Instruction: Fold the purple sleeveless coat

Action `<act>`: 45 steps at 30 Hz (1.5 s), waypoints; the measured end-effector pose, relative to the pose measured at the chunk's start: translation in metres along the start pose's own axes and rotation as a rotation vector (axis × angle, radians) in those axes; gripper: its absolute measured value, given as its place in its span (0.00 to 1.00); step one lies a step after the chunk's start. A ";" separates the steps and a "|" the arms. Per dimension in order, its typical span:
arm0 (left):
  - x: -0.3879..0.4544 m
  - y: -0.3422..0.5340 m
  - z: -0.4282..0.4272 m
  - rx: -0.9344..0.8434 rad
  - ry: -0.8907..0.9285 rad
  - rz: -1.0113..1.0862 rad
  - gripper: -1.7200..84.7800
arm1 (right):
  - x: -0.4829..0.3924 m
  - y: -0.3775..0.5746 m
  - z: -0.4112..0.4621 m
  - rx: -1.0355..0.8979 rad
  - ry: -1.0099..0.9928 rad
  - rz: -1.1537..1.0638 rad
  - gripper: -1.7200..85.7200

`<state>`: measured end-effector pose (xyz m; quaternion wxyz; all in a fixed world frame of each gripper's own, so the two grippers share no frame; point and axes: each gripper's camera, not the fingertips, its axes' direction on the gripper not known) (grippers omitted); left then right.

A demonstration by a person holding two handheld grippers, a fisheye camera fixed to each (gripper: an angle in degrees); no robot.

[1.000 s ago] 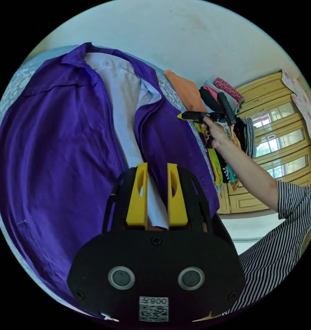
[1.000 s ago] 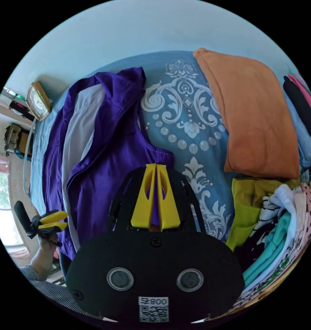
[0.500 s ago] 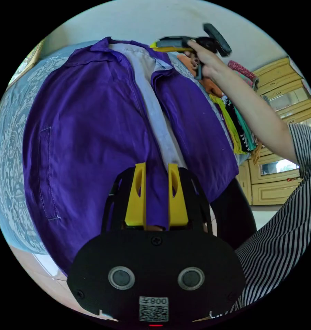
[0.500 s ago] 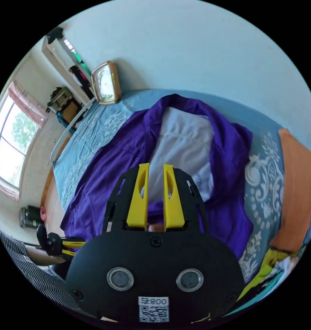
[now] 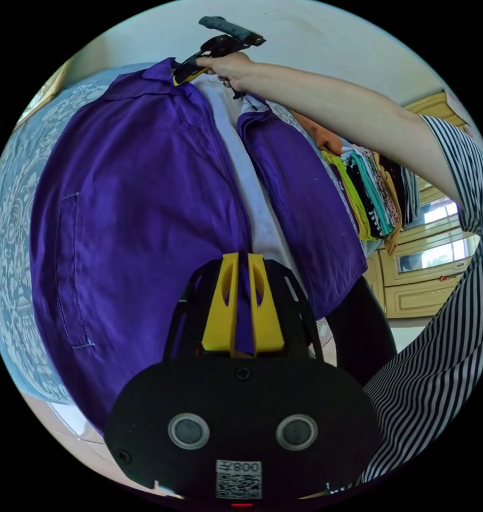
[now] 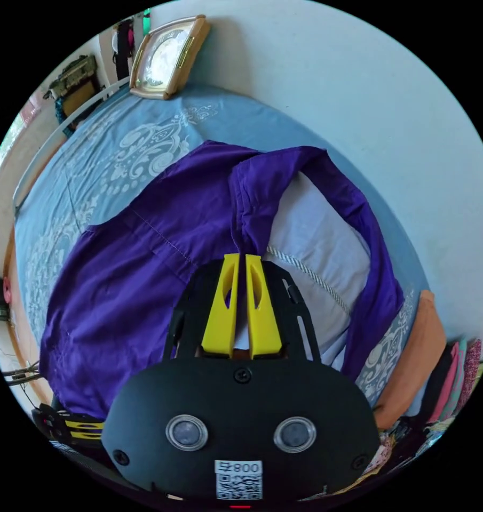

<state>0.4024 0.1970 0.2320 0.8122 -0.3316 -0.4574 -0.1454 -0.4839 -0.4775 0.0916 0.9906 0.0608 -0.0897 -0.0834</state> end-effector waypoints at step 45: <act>0.017 -0.019 -0.017 0.037 0.186 0.067 0.12 | 0.320 0.206 0.086 0.203 -0.449 0.611 0.10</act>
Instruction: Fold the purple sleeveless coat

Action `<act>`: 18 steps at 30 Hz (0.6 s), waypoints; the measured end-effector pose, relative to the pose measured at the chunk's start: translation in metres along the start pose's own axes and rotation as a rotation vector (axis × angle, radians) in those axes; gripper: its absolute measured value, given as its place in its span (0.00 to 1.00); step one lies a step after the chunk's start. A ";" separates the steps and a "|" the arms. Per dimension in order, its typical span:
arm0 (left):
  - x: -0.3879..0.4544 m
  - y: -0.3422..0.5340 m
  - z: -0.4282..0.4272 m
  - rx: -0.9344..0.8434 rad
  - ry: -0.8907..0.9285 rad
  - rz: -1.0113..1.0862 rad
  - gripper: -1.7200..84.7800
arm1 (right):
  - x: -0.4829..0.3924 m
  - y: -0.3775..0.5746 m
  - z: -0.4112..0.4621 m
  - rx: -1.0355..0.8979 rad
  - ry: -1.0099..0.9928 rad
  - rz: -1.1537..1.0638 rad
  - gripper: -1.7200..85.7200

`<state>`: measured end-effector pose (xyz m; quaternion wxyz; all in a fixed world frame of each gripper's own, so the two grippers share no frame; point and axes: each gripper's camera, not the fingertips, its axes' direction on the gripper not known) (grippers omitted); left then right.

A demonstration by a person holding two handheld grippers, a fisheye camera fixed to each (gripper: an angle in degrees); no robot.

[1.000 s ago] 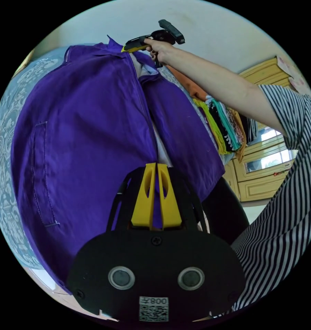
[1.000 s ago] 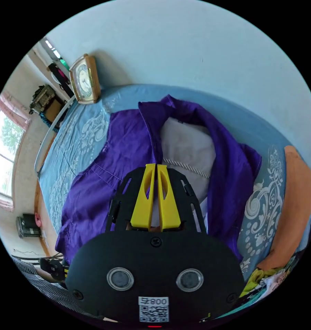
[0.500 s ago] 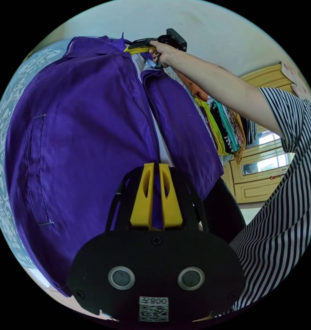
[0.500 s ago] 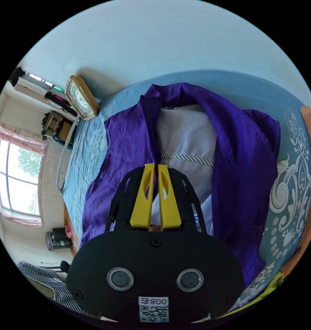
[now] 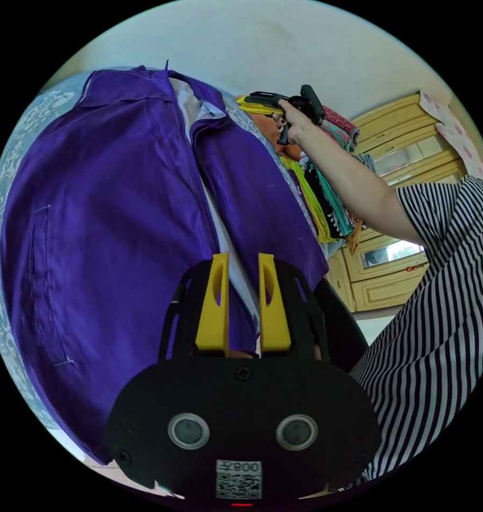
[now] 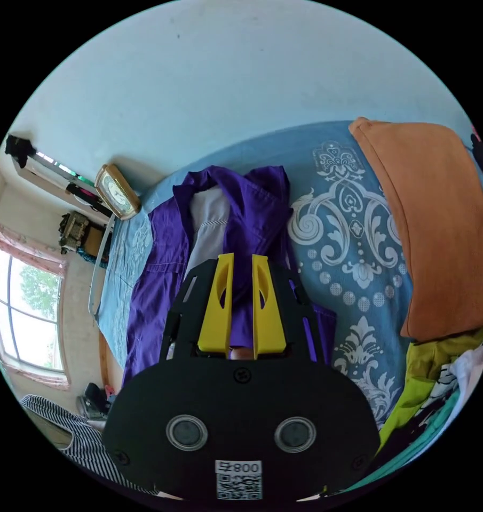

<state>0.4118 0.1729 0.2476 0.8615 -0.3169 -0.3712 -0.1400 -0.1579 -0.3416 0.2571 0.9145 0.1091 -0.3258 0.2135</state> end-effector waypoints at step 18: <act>-0.021 -0.041 0.044 -0.098 0.028 -0.015 0.10 | 0.062 0.007 0.028 -0.031 -0.125 0.180 0.08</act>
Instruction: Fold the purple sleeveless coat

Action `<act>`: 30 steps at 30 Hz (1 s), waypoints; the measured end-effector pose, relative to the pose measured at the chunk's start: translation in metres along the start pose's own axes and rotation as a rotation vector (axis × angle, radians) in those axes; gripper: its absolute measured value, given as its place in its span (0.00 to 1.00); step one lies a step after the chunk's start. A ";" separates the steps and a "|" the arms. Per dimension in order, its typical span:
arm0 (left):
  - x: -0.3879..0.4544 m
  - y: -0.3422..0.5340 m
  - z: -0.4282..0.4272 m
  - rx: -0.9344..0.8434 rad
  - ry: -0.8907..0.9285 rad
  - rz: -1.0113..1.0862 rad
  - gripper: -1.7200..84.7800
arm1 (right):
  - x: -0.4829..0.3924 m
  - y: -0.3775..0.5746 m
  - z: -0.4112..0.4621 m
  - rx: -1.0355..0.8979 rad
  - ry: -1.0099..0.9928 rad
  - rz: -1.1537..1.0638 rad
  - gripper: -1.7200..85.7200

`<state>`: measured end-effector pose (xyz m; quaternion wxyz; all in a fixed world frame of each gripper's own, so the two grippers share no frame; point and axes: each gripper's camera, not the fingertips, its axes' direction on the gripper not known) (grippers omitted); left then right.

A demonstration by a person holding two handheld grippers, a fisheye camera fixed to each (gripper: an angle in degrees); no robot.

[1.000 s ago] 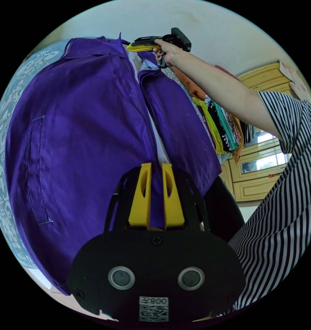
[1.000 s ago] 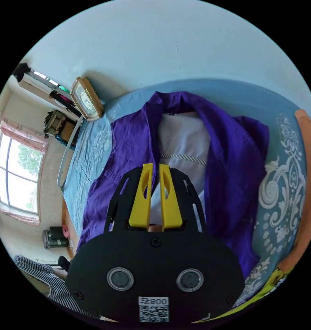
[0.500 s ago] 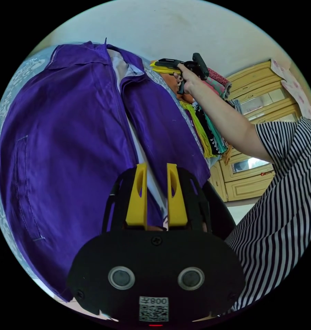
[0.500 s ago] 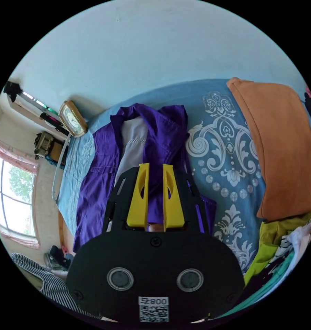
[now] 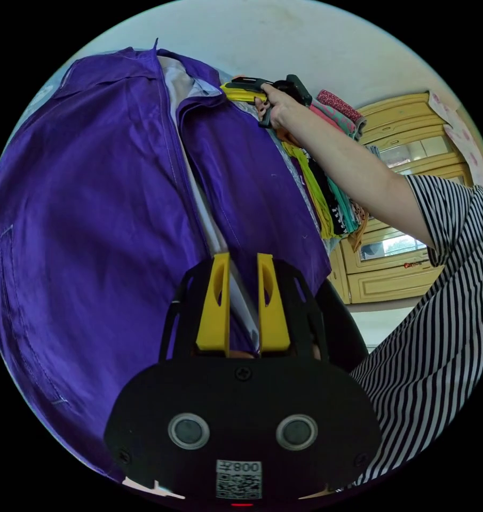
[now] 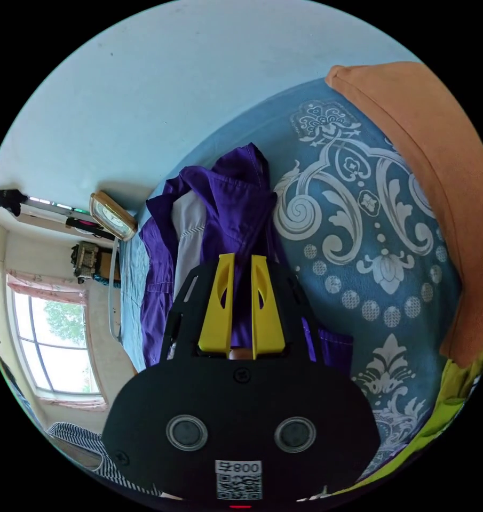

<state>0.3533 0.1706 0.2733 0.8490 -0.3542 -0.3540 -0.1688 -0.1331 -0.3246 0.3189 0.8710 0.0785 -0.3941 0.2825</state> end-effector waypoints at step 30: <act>-0.091 0.015 0.005 0.172 0.332 -0.158 0.02 | -0.321 0.033 -0.023 0.128 0.263 -0.424 0.03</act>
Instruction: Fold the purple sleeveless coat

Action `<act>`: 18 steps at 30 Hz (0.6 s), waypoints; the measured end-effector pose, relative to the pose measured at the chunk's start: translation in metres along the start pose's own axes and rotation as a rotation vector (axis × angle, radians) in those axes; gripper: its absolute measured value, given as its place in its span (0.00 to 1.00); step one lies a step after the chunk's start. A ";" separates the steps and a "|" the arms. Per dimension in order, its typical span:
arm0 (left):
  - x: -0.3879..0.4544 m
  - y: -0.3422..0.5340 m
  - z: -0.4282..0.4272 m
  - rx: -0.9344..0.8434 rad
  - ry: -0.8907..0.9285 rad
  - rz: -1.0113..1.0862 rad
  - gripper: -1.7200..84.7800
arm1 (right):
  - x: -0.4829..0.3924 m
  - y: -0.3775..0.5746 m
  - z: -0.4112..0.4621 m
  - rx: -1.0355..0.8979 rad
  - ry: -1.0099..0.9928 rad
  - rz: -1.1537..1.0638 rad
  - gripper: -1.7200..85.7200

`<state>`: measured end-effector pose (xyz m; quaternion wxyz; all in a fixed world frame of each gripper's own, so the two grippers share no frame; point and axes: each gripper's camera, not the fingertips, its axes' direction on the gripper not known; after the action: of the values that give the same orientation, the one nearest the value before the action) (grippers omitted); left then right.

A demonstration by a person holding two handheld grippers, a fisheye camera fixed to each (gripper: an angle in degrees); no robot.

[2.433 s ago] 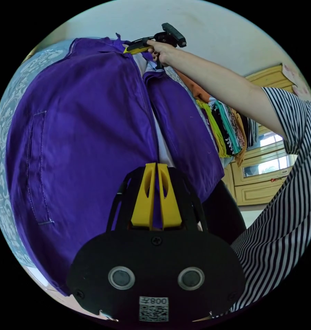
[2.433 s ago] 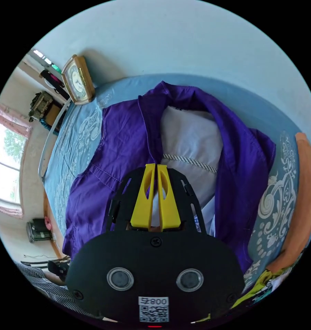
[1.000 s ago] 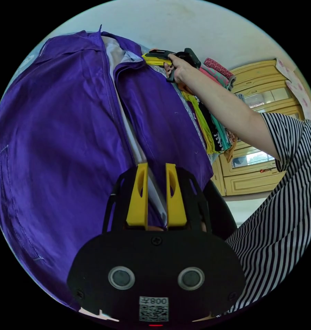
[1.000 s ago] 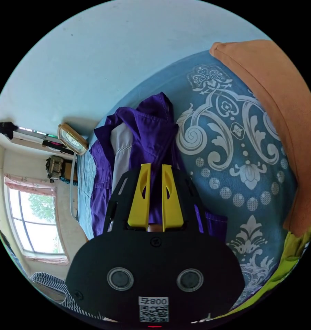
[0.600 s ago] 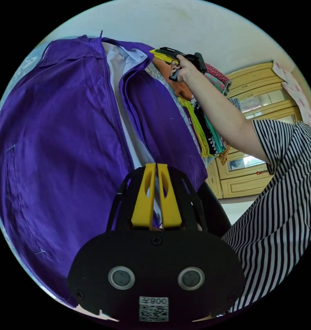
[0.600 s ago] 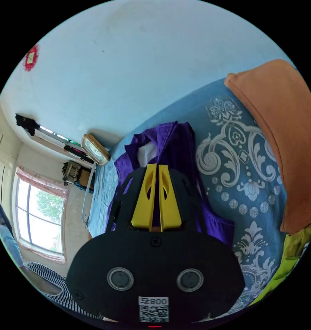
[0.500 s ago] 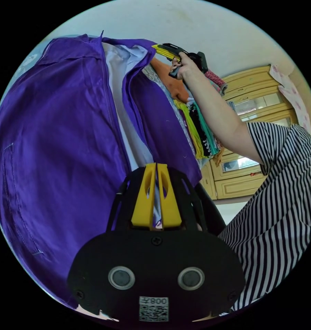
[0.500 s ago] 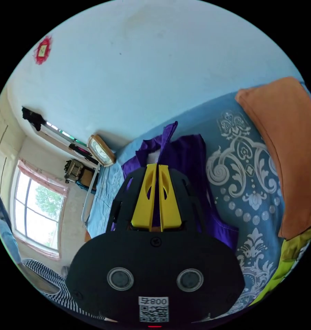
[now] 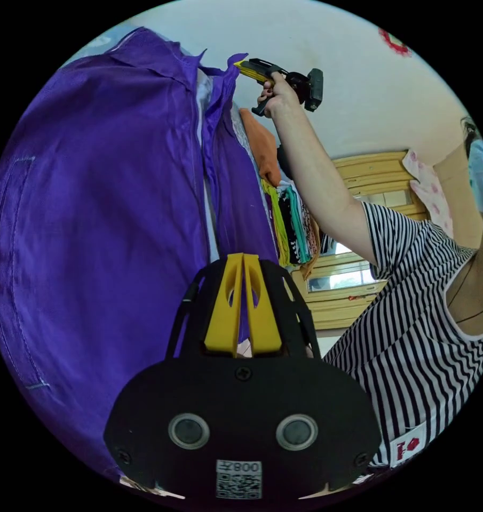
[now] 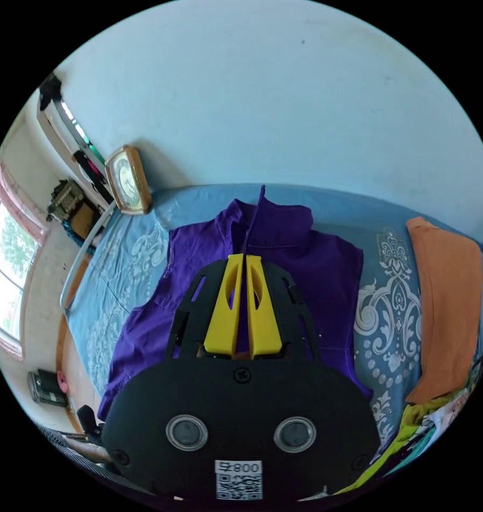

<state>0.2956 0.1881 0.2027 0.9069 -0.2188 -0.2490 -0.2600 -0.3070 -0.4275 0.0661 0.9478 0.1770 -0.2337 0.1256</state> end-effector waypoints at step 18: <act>-0.031 0.000 0.031 -0.018 0.031 -0.028 0.06 | -0.151 -0.048 0.061 -0.291 0.230 -0.168 0.05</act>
<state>0.2620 0.2164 0.2094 0.9049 -0.2195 -0.2356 -0.2784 -0.4452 -0.5185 0.0299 0.9910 0.0413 -0.1238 0.0304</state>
